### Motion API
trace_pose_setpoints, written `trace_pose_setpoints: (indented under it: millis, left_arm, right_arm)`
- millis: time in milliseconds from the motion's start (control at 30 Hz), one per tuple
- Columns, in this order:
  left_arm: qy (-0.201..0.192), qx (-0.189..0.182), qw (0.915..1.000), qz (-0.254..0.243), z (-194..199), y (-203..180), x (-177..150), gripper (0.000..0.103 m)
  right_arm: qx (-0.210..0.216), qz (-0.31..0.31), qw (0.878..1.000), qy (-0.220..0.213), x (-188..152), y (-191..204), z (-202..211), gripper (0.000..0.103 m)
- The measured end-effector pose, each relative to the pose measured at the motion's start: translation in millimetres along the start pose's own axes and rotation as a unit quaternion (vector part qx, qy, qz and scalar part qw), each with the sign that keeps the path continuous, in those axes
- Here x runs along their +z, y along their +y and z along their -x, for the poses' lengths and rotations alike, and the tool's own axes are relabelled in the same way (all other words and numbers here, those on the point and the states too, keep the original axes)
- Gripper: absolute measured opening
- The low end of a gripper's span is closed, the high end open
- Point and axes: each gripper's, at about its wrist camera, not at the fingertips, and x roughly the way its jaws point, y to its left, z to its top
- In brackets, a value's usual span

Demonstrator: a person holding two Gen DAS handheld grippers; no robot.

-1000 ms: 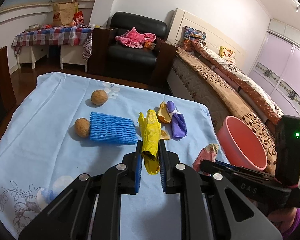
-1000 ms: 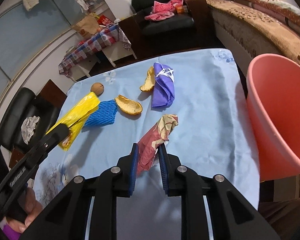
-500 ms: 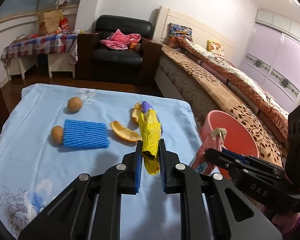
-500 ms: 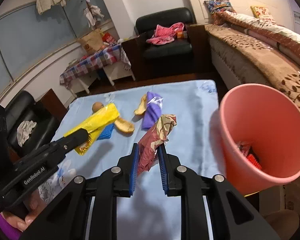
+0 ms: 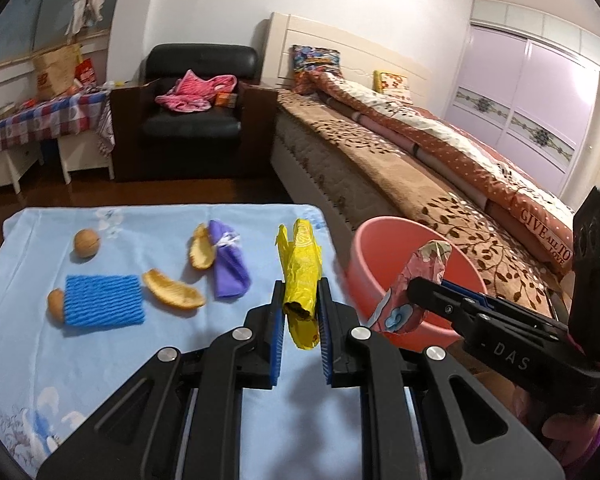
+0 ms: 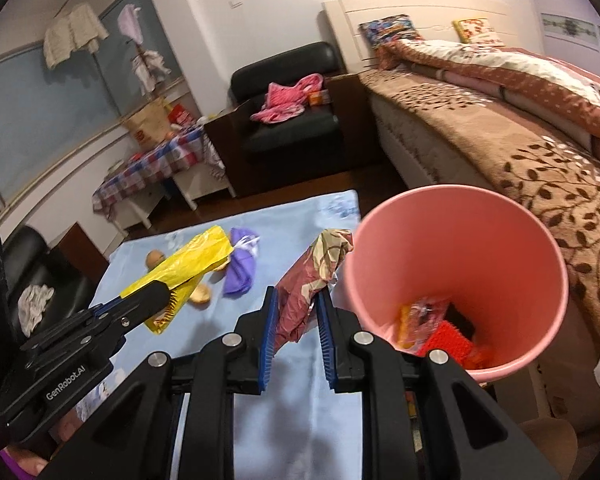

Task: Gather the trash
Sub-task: 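Carry the yellow bag and red wrapper in both grippers over the pink bucket, then open the left gripper to drop the yellow bag while the right drops the red wrapper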

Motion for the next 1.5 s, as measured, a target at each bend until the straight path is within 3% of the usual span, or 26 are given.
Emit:
trace_pose_setpoints:
  millis: [567, 1500]
  left_arm:
    - [-0.003, -0.039, 0.9969, -0.068, -38, -68, 20, 0.015]
    - [0.055, -0.052, 0.9894, -0.124, -111, -127, 6, 0.015]
  right_arm:
    - [-0.06, -0.062, 0.996, -0.028, 10, -69, 17, 0.019]
    - [-0.105, -0.118, 0.987, -0.012, 2, -136, -3, 0.02]
